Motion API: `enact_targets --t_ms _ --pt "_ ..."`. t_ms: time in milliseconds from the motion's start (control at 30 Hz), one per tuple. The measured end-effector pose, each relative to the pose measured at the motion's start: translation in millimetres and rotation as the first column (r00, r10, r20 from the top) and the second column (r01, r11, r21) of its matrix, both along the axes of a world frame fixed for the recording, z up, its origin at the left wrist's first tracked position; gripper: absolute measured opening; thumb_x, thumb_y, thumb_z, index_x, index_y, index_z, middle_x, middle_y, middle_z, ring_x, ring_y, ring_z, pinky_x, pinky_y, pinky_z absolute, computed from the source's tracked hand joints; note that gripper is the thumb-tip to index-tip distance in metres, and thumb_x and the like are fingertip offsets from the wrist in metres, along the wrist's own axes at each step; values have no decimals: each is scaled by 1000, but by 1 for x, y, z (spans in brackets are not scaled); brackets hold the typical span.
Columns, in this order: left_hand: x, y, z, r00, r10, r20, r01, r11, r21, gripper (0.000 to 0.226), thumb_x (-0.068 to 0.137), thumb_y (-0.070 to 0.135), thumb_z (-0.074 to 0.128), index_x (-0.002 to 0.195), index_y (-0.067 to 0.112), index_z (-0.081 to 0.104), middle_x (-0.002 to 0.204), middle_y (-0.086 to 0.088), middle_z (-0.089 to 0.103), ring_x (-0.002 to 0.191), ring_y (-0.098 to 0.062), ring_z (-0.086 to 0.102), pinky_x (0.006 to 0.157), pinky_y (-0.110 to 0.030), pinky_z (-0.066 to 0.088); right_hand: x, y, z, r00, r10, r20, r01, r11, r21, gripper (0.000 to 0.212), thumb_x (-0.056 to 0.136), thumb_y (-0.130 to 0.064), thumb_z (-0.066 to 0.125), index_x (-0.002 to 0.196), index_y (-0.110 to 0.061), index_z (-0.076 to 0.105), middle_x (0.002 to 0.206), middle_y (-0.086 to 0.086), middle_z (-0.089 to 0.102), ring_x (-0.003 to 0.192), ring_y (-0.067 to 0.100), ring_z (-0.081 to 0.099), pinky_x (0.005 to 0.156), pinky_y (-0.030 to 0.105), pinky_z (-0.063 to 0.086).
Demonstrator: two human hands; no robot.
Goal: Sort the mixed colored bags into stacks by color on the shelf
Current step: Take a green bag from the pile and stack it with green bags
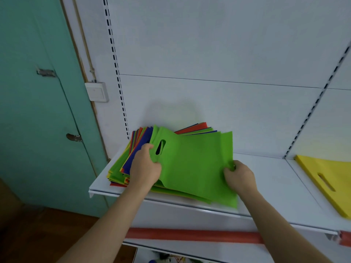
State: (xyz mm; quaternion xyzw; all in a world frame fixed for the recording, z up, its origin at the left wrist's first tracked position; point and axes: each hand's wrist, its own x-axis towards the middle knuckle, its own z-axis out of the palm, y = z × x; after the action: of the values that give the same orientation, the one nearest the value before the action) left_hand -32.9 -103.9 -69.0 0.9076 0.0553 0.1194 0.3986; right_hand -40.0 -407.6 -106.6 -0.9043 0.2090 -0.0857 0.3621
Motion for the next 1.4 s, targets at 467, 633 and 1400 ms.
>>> enact_targets --t_ms 467,633,1400 --pt "14 8 4 990 -122 78 93 949 302 42 98 19 68 136 24 53 124 3 65 63 -14 55 61 -34 48 1 -10 5 982 -50 185 57 998 -33 9 91 -23 66 87 -18 60 73 -5 61 73 28 55 65 36 39" --pt "18 -2 3 990 -113 80 102 986 133 70 95 11 68 155 23 35 139 -6 62 99 -25 69 87 -43 57 -3 -17 16 953 -41 301 28 999 46 21 93 -20 68 112 -27 60 83 -15 59 83 24 54 75 33 39" --pt "39 2 7 897 -109 429 224 948 -227 38 103 17 63 111 52 51 93 31 61 81 5 59 69 -24 46 -23 -13 31 829 -98 551 38 992 120 15 105 -23 46 95 -31 39 74 2 57 67 22 56 54 36 34"
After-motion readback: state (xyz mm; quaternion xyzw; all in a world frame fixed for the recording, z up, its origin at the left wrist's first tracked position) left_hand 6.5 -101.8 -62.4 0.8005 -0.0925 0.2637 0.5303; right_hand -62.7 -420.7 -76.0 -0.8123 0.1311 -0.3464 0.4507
